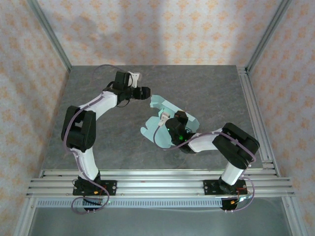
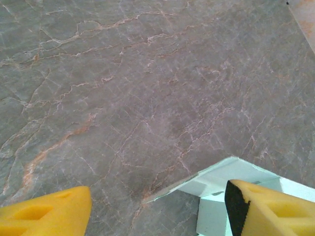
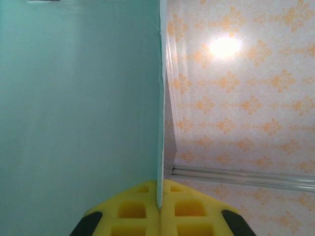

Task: Fold the paper box

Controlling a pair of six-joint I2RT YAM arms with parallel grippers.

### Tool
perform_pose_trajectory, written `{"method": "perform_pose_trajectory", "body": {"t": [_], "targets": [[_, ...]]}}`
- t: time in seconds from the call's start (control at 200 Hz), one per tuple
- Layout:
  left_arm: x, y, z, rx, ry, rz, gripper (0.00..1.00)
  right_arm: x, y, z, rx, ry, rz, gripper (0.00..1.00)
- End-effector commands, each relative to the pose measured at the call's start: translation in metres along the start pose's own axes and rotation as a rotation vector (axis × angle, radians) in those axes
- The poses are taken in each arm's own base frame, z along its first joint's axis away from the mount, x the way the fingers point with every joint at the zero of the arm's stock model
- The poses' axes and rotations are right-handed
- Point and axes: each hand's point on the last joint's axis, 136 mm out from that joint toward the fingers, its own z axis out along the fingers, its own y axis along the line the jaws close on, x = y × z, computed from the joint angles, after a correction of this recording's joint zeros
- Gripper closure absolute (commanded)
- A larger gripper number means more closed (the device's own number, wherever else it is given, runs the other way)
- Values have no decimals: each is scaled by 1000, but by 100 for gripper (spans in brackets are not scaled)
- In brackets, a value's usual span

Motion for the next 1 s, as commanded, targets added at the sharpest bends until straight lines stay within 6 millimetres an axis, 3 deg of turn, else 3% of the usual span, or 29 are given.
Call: {"method": "perform_pose_trajectory", "body": {"t": [0.0, 0.38, 0.505, 0.671, 0.746, 0.996], "targets": [[1, 0, 9, 3, 54, 28, 27, 2, -5, -5, -16, 4, 22, 100], [24, -28, 17, 245, 205, 208, 32, 9, 0, -8, -45, 19, 42, 100], [13, -16, 23, 217, 157, 183, 31, 7, 1, -7, -50, 19, 40, 100], [-8, 18, 24, 135, 85, 92, 33, 8, 1, -8, -55, 21, 48, 100], [-4, 21, 30, 133, 124, 96, 48, 9, 1, -8, -58, 22, 48, 100], [15, 18, 58, 116, 273, 151, 53, 6, -1, -7, -55, 18, 58, 100]]}}
